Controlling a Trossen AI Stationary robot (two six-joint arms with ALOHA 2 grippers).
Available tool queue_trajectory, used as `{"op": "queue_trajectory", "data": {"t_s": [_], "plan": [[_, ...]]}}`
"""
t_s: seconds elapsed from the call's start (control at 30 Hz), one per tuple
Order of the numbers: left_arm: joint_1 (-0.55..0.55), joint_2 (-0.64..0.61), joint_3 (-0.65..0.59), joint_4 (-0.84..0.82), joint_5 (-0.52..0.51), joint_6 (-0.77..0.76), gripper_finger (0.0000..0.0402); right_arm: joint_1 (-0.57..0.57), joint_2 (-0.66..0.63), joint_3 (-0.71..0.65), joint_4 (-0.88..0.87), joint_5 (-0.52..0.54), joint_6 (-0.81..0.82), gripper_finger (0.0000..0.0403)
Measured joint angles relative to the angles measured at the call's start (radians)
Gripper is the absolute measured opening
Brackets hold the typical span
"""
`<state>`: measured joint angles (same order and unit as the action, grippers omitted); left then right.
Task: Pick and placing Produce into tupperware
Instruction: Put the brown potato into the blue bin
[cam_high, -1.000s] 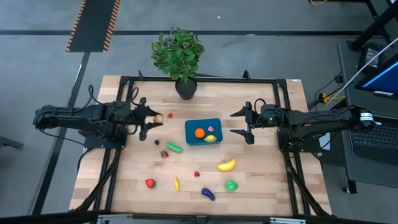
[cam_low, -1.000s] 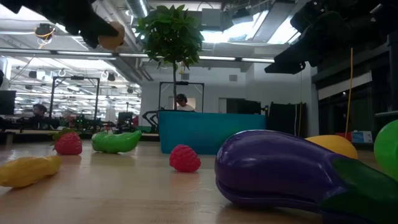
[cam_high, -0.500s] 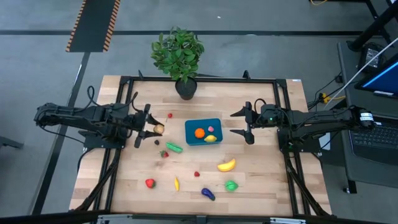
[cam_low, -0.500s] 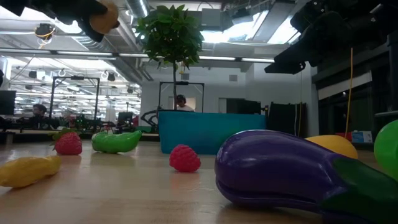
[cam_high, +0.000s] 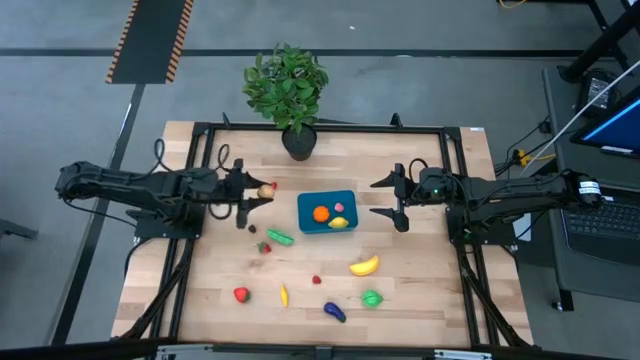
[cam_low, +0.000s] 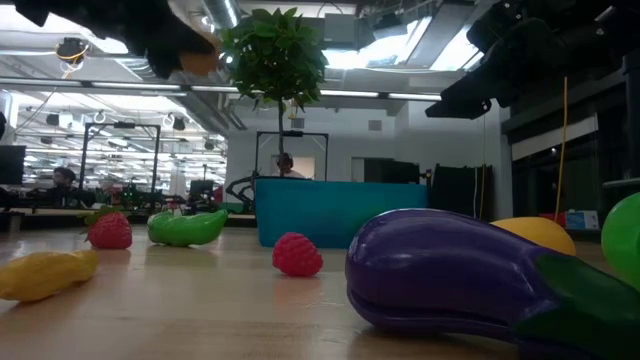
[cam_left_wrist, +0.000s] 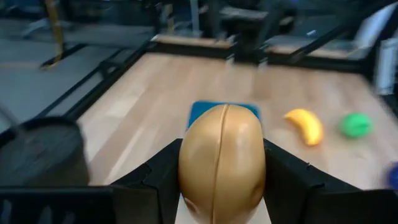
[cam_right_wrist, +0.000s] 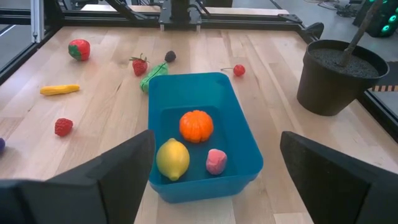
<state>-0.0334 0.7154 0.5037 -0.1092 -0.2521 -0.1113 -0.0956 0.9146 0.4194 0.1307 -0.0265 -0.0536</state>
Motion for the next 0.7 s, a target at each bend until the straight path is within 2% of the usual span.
{"op": "queue_trajectory", "data": {"t_s": [0.13, 0.33, 0.5, 0.7], "plan": [[0.000, 0.088, 0.000, 0.012, -0.084, -0.038, 0.0168, 0.000, 0.000, 0.000, 0.000, 0.000, 0.000, 0.0348], [0.000, 0.192, 0.009, 0.107, -0.102, -0.042, 0.0169, 0.000, 0.000, 0.000, 0.000, 0.000, 0.000, 0.0348], [0.000, 0.283, 0.059, 0.085, -0.251, -0.070, 0.0169, 0.000, 0.000, 0.000, 0.000, 0.000, 0.000, 0.0348], [0.001, 0.407, 0.163, 0.052, -0.282, -0.049, 0.0169, 0.000, 0.000, 0.000, 0.000, 0.000, 0.000, 0.0348]]}}
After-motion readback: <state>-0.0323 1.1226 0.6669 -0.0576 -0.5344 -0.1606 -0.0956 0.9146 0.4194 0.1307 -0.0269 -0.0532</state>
